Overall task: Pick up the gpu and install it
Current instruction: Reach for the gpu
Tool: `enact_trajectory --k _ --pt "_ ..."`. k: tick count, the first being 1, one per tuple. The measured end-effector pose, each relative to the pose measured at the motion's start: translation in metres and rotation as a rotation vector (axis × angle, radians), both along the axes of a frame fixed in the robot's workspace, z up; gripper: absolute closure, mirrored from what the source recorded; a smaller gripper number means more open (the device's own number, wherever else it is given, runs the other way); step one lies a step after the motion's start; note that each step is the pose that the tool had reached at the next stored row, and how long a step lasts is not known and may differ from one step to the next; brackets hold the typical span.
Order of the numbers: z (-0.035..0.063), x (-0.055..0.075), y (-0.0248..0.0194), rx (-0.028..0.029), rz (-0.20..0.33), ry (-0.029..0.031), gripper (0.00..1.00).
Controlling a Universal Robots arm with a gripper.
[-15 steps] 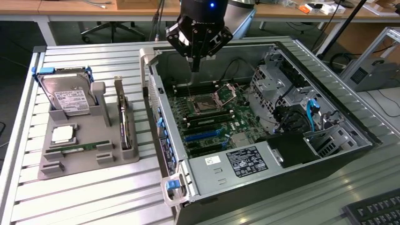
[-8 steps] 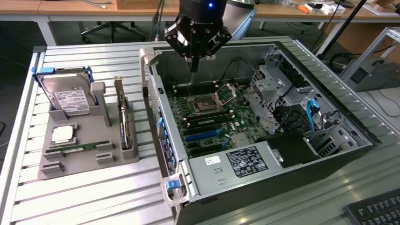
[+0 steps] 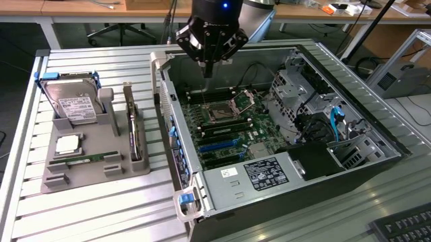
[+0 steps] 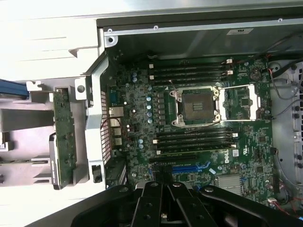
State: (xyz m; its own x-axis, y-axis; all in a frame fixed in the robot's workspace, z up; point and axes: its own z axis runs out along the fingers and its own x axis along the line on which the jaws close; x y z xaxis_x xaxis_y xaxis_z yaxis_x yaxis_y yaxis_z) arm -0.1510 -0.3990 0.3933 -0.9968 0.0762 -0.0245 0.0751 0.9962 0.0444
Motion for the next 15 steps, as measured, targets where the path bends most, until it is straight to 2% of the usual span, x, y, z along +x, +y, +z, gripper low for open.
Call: enact_trajectory --k 15 --pt "0.0 -0.0054 0.0 0.0 0.0 0.0 0.9"
